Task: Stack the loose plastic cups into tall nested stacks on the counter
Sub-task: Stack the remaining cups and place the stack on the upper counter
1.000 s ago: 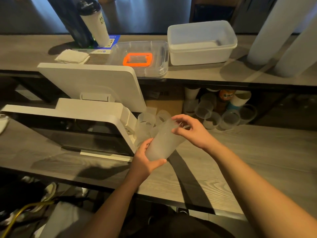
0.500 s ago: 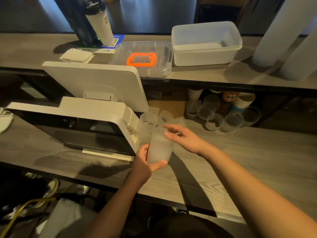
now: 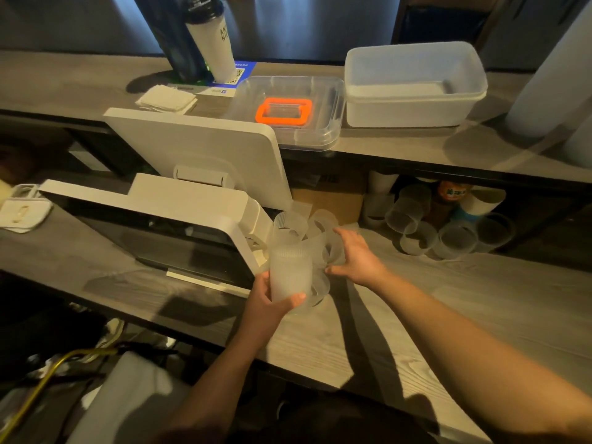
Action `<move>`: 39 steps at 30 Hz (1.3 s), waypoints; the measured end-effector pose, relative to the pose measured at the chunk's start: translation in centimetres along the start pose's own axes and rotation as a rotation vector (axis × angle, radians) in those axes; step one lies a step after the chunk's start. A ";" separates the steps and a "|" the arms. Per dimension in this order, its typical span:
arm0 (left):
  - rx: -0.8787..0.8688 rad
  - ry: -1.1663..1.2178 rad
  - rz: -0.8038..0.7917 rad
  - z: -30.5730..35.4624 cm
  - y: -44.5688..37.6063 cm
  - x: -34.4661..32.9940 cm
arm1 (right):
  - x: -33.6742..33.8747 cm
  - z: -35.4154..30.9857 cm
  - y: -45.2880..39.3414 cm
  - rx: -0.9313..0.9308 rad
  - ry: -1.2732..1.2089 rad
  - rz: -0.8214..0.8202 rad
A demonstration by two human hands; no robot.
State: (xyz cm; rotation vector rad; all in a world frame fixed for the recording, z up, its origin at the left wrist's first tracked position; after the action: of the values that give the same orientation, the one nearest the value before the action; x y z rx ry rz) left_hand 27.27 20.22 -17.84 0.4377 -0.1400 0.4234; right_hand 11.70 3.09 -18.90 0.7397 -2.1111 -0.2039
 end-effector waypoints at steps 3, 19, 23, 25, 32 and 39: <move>0.030 0.006 0.017 -0.4 0.0 0.1 | -0.5 -0.4 -0.6 0.022 0.082 -0.005; -0.013 -0.043 0.017 0.0 0.1 -0.9 | 3.9 1.8 0.6 -0.057 -0.515 0.265; -0.056 -0.083 -0.022 0.7 0.2 -1.7 | 4.9 2.4 2.1 -0.070 -0.749 0.183; -0.069 -0.095 -0.035 0.9 0.2 -2.0 | 5.0 2.1 2.9 -0.040 -0.804 0.105; -0.099 -0.208 -0.142 1.8 0.4 -3.0 | 4.5 0.1 5.3 0.088 -0.660 -0.038; -0.116 -0.281 -0.178 2.1 0.5 -3.2 | 4.1 -0.7 6.4 0.109 -0.594 -0.040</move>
State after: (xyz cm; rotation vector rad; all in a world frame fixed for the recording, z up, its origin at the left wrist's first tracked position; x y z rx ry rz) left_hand 24.08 18.56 -16.46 0.3905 -0.3935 0.1762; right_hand 7.61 6.03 -13.12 0.8612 -2.6864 -0.3684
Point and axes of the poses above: each hand's wrist, its own y-axis away from the middle knuckle, its own x-axis out of the back of the hand, z = x × y, the point moved 8 cm from there along -y, towards the middle knuckle, and after that the axes turned 5 degrees about -x, right-handed, at the moved point
